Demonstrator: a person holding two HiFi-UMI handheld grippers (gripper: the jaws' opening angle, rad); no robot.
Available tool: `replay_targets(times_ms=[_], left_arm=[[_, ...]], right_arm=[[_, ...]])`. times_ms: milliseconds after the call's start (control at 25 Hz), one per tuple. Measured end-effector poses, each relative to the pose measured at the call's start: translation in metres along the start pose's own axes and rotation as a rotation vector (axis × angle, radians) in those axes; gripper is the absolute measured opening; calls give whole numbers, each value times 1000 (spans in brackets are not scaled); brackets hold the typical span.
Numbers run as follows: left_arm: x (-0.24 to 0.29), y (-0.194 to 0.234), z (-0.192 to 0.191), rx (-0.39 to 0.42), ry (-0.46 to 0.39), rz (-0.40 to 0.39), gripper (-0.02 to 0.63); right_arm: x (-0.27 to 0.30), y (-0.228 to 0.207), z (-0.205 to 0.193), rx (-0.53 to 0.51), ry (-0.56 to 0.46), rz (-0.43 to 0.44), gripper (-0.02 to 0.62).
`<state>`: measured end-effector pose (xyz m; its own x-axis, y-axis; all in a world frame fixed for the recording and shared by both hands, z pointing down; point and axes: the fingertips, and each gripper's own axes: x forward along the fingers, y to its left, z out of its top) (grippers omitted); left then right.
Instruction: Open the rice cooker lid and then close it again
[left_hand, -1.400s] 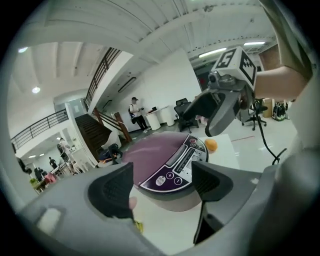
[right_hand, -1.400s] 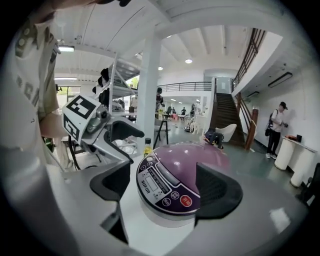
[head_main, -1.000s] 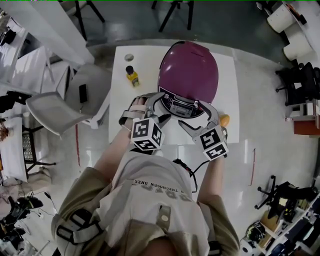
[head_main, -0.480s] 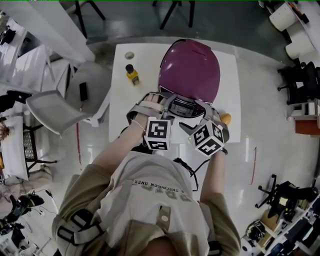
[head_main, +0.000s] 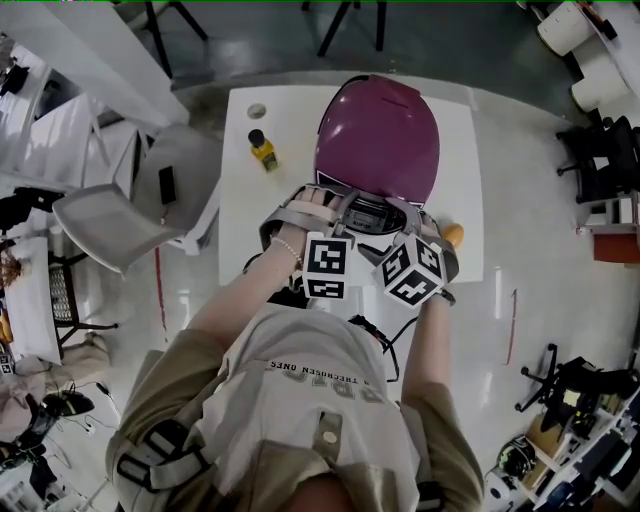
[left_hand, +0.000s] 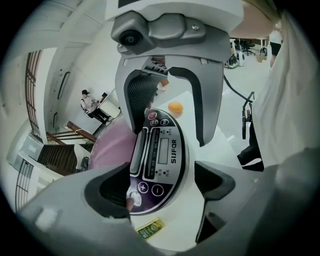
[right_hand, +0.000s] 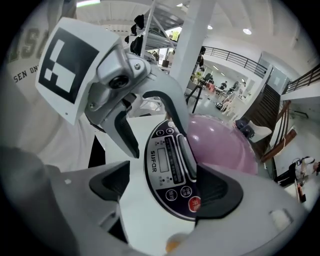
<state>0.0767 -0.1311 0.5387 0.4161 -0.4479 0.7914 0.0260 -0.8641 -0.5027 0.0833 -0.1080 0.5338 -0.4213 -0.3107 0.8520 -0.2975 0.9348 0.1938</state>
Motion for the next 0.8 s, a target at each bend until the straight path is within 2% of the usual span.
replay_targets(times_ms=[440, 800], left_arm=[[4, -3, -3, 47, 36, -19, 414], [3, -3, -7, 88, 67, -45, 414]], right_arm=[[4, 2, -3, -33, 51, 1, 403], [9, 5, -9, -119, 128, -4, 419]])
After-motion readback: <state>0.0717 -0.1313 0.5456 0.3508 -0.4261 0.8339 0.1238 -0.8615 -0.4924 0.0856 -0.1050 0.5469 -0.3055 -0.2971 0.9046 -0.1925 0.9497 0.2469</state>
